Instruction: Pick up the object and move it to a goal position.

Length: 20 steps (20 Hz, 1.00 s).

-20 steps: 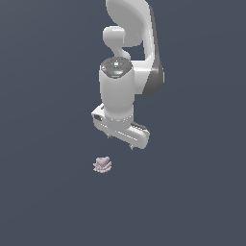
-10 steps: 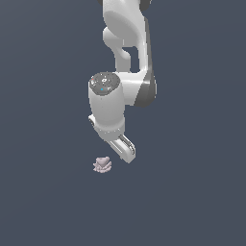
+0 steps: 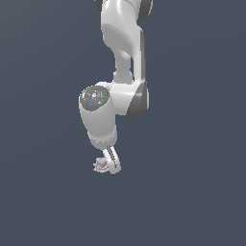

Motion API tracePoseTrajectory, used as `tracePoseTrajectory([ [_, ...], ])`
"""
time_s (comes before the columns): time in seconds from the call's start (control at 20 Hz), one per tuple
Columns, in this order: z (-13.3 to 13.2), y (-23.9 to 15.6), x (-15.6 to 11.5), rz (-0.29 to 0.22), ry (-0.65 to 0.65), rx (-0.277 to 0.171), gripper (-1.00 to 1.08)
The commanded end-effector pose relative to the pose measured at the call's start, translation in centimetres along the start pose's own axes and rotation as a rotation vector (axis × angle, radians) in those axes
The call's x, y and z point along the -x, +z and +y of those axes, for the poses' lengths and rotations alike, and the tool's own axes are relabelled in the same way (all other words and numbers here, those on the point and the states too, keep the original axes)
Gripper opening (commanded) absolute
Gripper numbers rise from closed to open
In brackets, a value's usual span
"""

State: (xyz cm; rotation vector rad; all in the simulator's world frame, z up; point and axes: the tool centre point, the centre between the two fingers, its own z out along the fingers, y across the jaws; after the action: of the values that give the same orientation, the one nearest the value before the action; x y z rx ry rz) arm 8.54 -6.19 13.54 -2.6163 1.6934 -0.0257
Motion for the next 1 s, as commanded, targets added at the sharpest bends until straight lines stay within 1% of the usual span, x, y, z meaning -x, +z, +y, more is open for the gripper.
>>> tracePoseTrajectory([
  [0.0, 0.0, 0.7, -0.7, 0.0, 0.079, 0.006, 1.0],
  [0.2, 0.1, 1.6, -1.6, 0.0, 0.191, 0.015, 1.0],
  [0.45, 0.2, 2.5, -2.5, 0.002, 0.295, 0.023, 1.0],
  [0.7, 0.2, 3.0, -3.0, 0.004, 0.36, 0.028, 1.0],
  [0.95, 0.3, 3.3, -3.2, 0.005, 0.386, 0.029, 1.0],
])
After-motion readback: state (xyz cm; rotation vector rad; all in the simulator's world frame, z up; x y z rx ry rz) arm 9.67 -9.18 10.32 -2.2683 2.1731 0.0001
